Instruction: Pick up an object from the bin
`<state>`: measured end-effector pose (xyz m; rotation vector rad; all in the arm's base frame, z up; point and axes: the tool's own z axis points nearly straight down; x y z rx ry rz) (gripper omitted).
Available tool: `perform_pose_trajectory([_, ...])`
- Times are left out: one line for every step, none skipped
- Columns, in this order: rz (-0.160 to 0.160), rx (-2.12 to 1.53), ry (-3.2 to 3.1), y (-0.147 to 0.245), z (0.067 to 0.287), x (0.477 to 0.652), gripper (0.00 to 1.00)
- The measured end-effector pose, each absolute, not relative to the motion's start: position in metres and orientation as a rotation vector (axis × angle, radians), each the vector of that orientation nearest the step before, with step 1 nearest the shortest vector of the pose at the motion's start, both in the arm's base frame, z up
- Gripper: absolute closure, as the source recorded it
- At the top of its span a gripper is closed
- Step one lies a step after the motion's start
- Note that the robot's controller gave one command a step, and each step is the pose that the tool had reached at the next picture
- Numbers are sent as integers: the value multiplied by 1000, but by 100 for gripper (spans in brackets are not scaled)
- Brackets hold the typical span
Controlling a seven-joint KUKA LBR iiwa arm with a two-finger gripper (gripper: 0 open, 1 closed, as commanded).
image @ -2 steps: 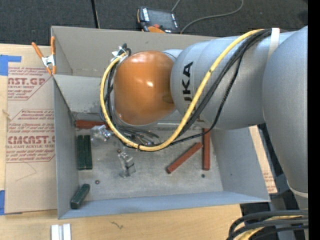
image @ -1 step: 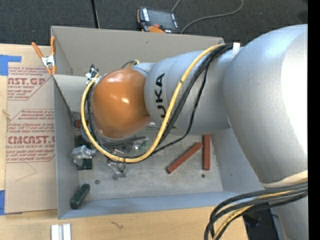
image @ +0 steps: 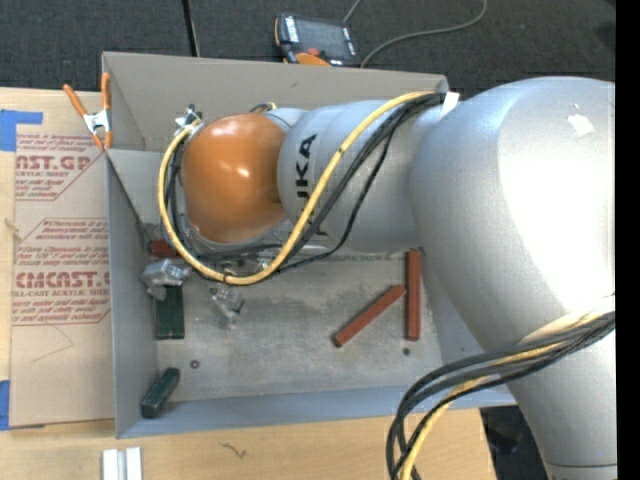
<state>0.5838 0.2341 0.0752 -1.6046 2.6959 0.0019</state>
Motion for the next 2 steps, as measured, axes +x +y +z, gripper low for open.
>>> perform_pose_trajectory([4,-1609,2694,236,78,582,100])
perform_pose_trajectory([-3,-1602,2689,205,232,592,100])
